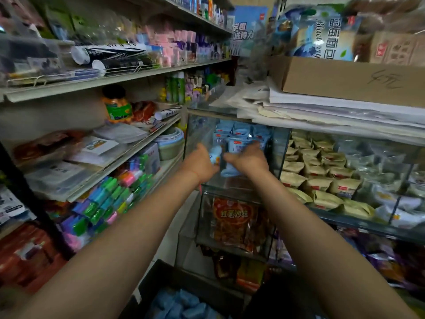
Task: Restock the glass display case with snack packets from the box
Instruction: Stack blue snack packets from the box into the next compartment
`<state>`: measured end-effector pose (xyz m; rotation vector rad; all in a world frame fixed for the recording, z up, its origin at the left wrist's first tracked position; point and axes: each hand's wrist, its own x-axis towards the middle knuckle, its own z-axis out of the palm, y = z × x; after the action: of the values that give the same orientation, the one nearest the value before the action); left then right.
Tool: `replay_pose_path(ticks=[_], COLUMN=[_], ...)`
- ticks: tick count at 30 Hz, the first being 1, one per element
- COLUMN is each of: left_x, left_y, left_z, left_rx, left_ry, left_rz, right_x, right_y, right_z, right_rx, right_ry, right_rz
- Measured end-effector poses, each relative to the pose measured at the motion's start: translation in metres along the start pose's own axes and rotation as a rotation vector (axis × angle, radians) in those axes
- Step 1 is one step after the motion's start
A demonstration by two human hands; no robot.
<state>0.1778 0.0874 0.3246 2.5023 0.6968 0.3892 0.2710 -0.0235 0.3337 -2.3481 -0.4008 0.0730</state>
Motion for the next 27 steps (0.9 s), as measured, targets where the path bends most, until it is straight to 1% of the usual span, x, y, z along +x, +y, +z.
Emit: replay_pose_path(ticks=[2,4,6,8,10,13,15,19,21,24,27], left_x=[0.003,0.005,0.006,0.005,0.005,0.008,0.009,0.010,0.011,0.011,0.010], left_y=[0.001,-0.002,-0.006,-0.008,-0.010,-0.012,-0.013,-0.013,-0.013,-0.013,-0.011], left_z=[0.011,0.020,0.025,0.029,0.032,0.033,0.034,0.035,0.035,0.035,0.035], left_rx=[0.049,0.037,0.049,0.078,0.105,0.108,0.086,0.060,0.059,0.050,0.024], left_ry=[-0.025,0.027,0.096,0.102,0.083,0.071,0.081,0.103,0.113,0.125,0.142], left_rz=[0.029,0.048,0.054,0.049,0.061,0.076,0.061,0.042,0.045,0.042,0.030], right_x=[0.015,0.033,0.052,0.067,0.076,0.083,0.091,0.091,0.096,0.096,0.096], right_y=[-0.006,-0.011,-0.014,-0.016,-0.021,-0.031,-0.029,-0.020,-0.015,-0.015,-0.010], right_z=[0.006,0.013,0.019,0.024,0.028,0.044,0.060,0.070,0.074,0.076,0.076], right_rx=[0.065,0.095,0.126,0.210,0.259,0.177,0.107,0.034,0.026,0.025,0.039], right_ry=[0.026,0.022,0.071,0.106,0.060,-0.112,-0.168,-0.207,-0.223,-0.208,-0.159], right_rz=[0.019,0.009,0.008,0.019,0.010,-0.044,-0.037,0.005,-0.009,-0.037,-0.046])
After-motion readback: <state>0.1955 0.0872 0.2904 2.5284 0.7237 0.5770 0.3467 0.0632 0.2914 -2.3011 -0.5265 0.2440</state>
